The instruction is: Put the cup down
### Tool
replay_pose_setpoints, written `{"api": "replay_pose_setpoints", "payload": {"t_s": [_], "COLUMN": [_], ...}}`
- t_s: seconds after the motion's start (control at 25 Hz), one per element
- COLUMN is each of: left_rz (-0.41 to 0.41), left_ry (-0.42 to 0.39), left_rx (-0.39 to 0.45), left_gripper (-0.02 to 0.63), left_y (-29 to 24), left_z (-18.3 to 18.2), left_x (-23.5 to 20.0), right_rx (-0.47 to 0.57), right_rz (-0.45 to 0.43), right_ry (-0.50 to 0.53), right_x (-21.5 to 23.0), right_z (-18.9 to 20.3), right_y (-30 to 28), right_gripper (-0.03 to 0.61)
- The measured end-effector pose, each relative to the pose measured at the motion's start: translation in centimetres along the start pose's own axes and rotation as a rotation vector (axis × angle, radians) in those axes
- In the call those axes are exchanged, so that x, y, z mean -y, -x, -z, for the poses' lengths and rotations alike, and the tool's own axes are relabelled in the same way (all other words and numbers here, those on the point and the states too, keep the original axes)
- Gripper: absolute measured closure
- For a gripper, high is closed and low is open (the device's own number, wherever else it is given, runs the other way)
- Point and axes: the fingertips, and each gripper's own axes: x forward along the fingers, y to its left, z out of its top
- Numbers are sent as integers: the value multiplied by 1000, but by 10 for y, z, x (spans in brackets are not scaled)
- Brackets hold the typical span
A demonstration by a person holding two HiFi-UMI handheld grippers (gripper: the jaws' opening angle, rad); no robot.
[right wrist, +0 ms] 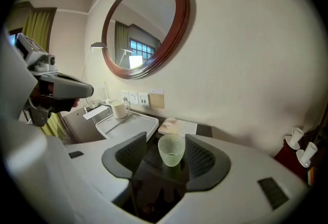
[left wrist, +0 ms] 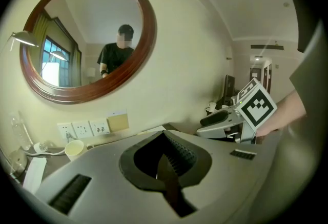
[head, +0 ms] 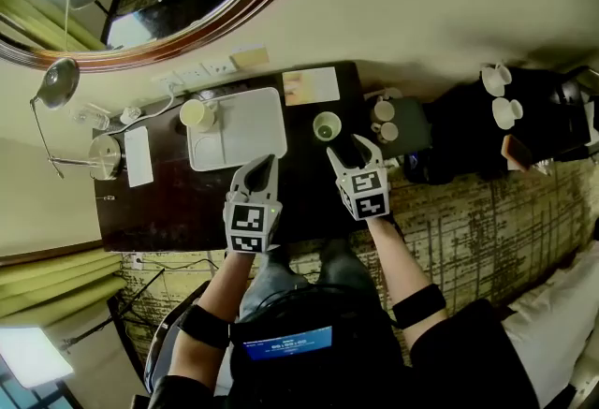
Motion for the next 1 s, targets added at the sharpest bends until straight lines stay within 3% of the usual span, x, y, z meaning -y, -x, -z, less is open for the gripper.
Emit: {"api": "replay_pose_setpoints", "payload": {"t_s": [0.12,0.52,0.72,1.0], "left_rz": [-6,-22,-55,-54], "left_ry": [10,28,72,75], "left_rx": [0,6,9,0], "left_gripper": [614,614,614,614], "left_y": [13,50,65,75], "left_z": [-1,4,12,21], "left_x": [-5,-10,-20,-25], "right_rx": [20,70,80,68], "right_rz": [-2,-16,-28,-62], "right_ry": [3,-15,-8,0], "right_x": [-3,-26,-39,-53], "right_z": [-12,-32,-33,-30], "right_y": [21,69,80,78], "right_gripper": [404,570,575,575]}}
